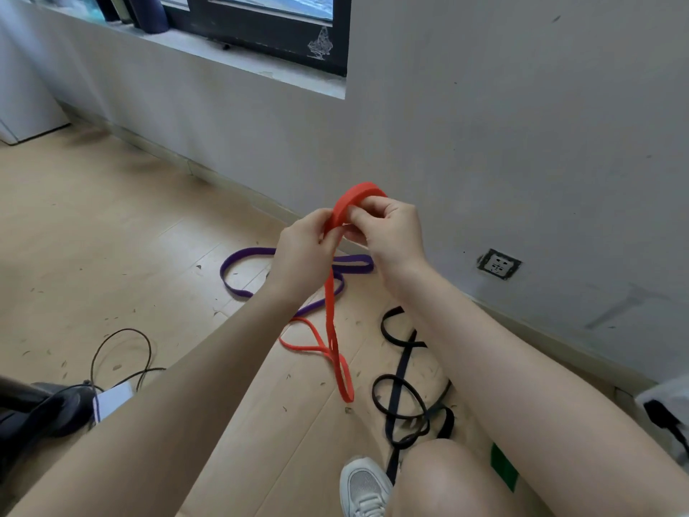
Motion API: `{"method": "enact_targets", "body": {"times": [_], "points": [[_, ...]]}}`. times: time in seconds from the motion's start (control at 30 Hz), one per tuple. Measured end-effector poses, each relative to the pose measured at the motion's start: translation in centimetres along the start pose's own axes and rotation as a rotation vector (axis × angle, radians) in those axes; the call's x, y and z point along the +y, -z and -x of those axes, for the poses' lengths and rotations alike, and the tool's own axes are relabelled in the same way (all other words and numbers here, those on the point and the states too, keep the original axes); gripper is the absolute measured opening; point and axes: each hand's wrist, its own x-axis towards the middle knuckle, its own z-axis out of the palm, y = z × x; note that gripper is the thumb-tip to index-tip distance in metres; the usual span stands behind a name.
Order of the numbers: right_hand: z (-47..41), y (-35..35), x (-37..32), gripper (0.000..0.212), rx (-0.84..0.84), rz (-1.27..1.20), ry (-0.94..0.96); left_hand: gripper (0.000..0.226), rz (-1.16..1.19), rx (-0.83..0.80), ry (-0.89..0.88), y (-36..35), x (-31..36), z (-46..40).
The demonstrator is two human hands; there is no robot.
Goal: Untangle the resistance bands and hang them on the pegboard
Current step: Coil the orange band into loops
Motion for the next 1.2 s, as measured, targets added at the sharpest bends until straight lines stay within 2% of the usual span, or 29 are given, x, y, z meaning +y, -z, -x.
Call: {"method": "enact_targets", "body": {"times": [0.13,0.23,0.33,0.43,0.5,0.6,0.7,0.8,0.9,1.0,1.07,1.13,1.2], "points": [[0.1,-0.9,0.0,0.009,0.0,-0.035,-0.053,0.014,0.084,0.022,0.055,0.3,-0.3,0.1],[0.1,-0.9,0.5,0.024,-0.146,-0.096,-0.052,0.016,0.115,0.056,0.083,1.2,-0.2,-0.2],[0.6,-0.9,1.6,0.032,-0.279,-0.112,0.029,0.018,0.208,-0.035,0.164,2.1,-0.1,-0.9],[1.4,-1.5,2.7,0.037,-0.302,-0.059,-0.014,0.013,0.326,-0.071,0.311,2.5,0.1,-1.2],[1.7,-1.5,3.7,0.031,-0.382,-0.049,-0.057,0.013,0.476,-0.054,0.387,2.8,0.5,-1.4],[2.4,-1.2,4.5,0.022,-0.522,0.157,-0.04,0.013,0.712,0.009,0.44,3.6,1.1,-2.1],[2.6,-1.2,4.8,0.024,-0.463,0.215,0.006,0.013,0.704,0.124,0.398,4.6,1.4,-3.1],[2.2,-0.8,3.9,0.015,-0.464,0.252,0.076,0.012,0.664,0.204,0.378,5.5,1.4,-4.2],[1.7,-0.8,2.1,0.016,-0.54,0.013,-0.011,0.012,0.764,0.233,0.404,5.7,0.8,-5.0],[0.8,-1.4,1.0,0.013,-0.497,-0.182,-0.062,0.036,0.937,0.084,0.472,5.2,0.4,-4.6],[0.0,-1.8,0.5,0.01,-0.394,-0.228,-0.071,0.048,0.923,-0.05,0.488,4.4,0.3,-3.3],[-0.6,-2.0,0.2,0.008,-0.325,-0.26,-0.077,0.042,0.813,-0.085,0.457,3.3,0.1,-1.5],[-0.7,-2.1,-0.1,0.008,-0.302,-0.301,-0.106,0.033,0.73,-0.024,0.417,2.5,0.1,0.2]]}}
